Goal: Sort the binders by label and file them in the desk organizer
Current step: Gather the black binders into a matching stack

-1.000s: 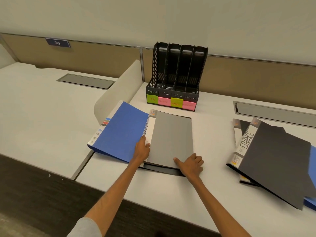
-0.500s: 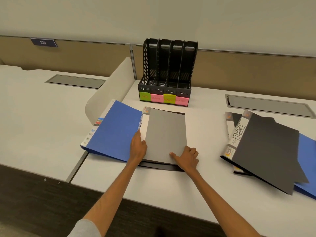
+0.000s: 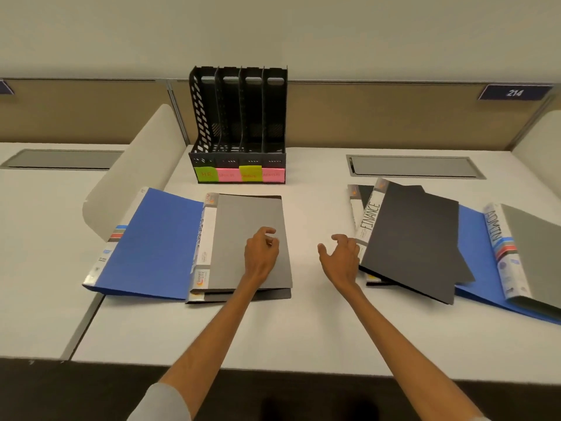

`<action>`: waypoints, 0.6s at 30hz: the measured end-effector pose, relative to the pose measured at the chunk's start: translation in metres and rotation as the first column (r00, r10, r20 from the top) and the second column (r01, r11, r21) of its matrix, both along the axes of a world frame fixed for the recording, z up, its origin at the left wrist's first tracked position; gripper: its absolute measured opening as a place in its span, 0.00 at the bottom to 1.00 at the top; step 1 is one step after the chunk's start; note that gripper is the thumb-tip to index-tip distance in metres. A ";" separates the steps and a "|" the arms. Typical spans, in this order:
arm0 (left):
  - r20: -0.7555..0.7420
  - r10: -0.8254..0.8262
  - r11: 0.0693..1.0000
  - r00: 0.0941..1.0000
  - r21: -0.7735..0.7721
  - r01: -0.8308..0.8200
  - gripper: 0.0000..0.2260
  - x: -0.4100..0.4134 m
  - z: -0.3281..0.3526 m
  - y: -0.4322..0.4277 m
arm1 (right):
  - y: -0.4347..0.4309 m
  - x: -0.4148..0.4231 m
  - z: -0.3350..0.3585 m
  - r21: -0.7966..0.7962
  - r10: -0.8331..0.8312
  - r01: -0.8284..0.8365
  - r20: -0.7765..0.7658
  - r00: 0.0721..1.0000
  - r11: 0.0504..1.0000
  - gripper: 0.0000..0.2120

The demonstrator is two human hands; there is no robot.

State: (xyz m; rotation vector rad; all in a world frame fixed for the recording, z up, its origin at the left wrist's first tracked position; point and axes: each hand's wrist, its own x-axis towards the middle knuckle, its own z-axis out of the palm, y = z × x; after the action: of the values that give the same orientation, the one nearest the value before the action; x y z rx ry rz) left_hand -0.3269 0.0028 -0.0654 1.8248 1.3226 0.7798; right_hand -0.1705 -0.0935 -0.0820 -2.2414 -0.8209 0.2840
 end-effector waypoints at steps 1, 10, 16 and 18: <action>0.004 -0.018 1.000 1.000 -0.017 0.018 0.12 0.012 0.000 -0.004 | -0.007 0.012 0.002 0.024 -0.032 0.031 0.016 0.999 0.999 0.19; -0.057 -0.286 0.891 0.957 -0.382 0.243 0.34 0.126 -0.009 -0.047 | -0.074 0.122 0.003 -0.112 -0.246 0.259 0.117 0.962 0.959 0.23; -0.004 -0.332 0.845 0.943 -0.446 0.295 0.19 0.178 -0.018 -0.073 | -0.113 0.174 -0.006 -0.353 -0.294 0.323 0.135 0.946 0.878 0.38; -0.001 -0.354 0.849 0.935 -0.420 0.321 0.21 0.190 -0.019 -0.081 | -0.122 0.188 -0.006 -0.367 -0.310 0.343 0.148 0.939 0.865 0.40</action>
State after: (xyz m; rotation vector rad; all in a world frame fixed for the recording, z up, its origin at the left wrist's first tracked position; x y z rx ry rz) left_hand -0.1365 -0.0783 -0.0849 1.6825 1.0680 0.2141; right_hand 0.0174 -0.2154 -0.0880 -2.7353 -0.4328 0.2024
